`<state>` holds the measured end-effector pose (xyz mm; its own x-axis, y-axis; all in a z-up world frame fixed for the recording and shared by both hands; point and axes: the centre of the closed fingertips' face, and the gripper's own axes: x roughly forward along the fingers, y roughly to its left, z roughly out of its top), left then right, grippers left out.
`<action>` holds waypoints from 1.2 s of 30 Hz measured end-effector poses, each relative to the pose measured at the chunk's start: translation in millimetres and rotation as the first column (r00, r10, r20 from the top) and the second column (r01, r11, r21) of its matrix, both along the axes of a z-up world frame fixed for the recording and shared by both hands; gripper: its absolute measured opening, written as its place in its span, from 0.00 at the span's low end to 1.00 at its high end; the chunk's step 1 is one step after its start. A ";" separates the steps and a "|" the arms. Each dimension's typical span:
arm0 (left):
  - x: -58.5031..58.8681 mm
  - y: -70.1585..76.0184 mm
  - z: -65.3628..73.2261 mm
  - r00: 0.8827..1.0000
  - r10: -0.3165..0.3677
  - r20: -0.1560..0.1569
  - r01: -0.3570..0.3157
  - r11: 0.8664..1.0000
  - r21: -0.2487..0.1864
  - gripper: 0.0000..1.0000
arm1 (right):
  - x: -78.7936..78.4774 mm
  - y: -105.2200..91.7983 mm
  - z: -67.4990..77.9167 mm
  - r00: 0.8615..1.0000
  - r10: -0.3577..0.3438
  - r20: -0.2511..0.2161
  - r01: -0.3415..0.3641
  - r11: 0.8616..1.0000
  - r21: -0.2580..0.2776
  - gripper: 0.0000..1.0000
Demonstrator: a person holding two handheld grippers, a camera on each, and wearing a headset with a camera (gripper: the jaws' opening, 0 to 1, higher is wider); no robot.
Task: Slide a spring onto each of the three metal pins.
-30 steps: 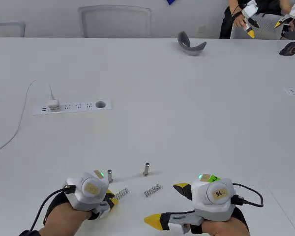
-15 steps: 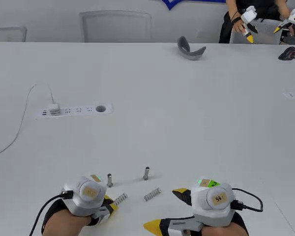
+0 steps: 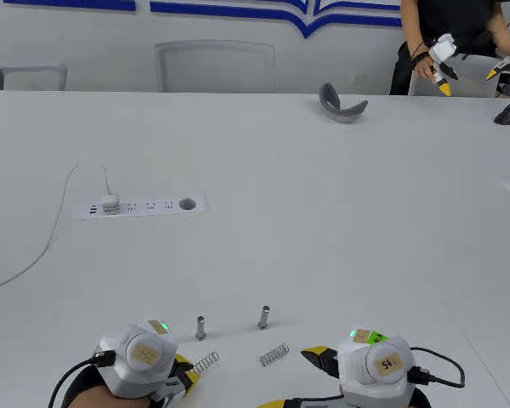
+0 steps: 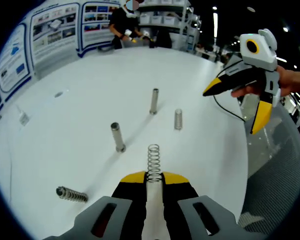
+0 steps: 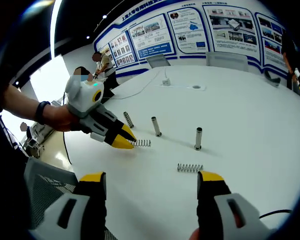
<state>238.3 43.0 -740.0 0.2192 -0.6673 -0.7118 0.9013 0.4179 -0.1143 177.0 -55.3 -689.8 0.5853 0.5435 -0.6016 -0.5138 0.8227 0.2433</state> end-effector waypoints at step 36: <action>-70.0 -12.5 56.0 0.984 -0.175 0.046 0.179 0.979 -0.102 0.11 | -3.7 60.0 3.6 0.981 0.178 -0.071 -0.158 0.961 0.225 0.49</action>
